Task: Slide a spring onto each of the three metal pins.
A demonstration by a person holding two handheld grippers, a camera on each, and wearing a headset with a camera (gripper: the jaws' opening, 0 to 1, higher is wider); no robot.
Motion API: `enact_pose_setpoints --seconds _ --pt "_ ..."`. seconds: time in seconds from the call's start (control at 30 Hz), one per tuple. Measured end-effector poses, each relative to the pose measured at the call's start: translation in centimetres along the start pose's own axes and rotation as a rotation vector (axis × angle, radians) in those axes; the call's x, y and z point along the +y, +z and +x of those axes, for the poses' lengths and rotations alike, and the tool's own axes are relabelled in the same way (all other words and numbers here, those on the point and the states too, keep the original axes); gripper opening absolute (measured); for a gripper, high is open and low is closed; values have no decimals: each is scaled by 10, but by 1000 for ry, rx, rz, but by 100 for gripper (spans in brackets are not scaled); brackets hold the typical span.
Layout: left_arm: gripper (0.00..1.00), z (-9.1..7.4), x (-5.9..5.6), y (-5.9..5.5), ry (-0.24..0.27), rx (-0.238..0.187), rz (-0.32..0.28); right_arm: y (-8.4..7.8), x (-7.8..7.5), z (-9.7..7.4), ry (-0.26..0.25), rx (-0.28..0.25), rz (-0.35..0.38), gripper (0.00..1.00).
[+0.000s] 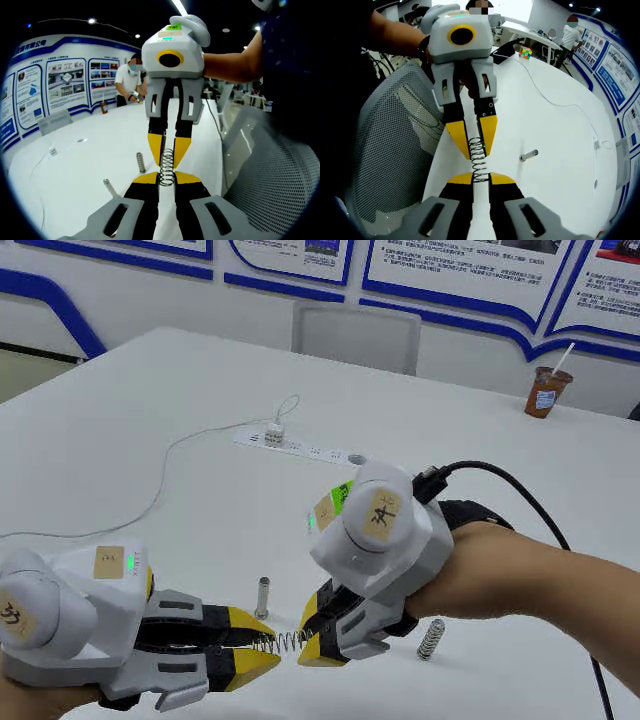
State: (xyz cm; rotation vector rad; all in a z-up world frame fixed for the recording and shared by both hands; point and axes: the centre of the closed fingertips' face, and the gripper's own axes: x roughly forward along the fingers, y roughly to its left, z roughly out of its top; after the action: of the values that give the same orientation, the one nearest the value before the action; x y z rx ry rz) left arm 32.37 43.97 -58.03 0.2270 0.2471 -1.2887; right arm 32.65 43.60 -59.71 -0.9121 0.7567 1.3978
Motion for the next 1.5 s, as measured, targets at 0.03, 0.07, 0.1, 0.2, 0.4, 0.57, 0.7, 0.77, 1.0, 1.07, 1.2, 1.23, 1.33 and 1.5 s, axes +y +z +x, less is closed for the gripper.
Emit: enact_pose_setpoints --seconds 0.03,0.07,0.1,0.2,0.4,0.57,0.7,0.77,1.0,1.07,1.2,1.23,1.33,1.5 --pt "11 0 0 0 0 1 0 1 0 -1 0 -1 0 12" --pt "11 0 0 0 0 1 -1 2 0 -2 -2 -2 0 12" --pt "11 0 0 0 0 1 -2 3 -1 -4 -3 -5 -1 12" --pt "11 1 0 0 0 -1 -3 8 -1 -9 -6 -15 -3 12" --pt "11 1 1 2 0 -2 0 17 -1 -15 -14 -20 -18 12" --pt "11 1 0 3 1 -5 2 25 0 -20 -14 -29 -32 12" --pt "11 2 1 4 3 -6 4 31 1 -22 -7 -35 -39 12" --pt "11 2 3 5 7 -8 7 32 0 -23 -8 -34 -44 12" --pt "11 1 5 4 14 -10 7 39 2 -23 2 -38 -55 12" --pt "11 1 5 4 15 -11 5 39 2 -23 3 -35 -58 12" --pt "11 2 7 4 16 -15 2 44 2 -23 2 -39 -67 12" --pt "11 2 7 4 17 -15 3 45 1 -23 1 -39 -69 12" --pt "11 4 8 4 16 -13 4 46 1 -22 0 -38 -72 12" --pt "11 6 8 3 11 -11 3 48 1 -20 0 -38 -76 12"
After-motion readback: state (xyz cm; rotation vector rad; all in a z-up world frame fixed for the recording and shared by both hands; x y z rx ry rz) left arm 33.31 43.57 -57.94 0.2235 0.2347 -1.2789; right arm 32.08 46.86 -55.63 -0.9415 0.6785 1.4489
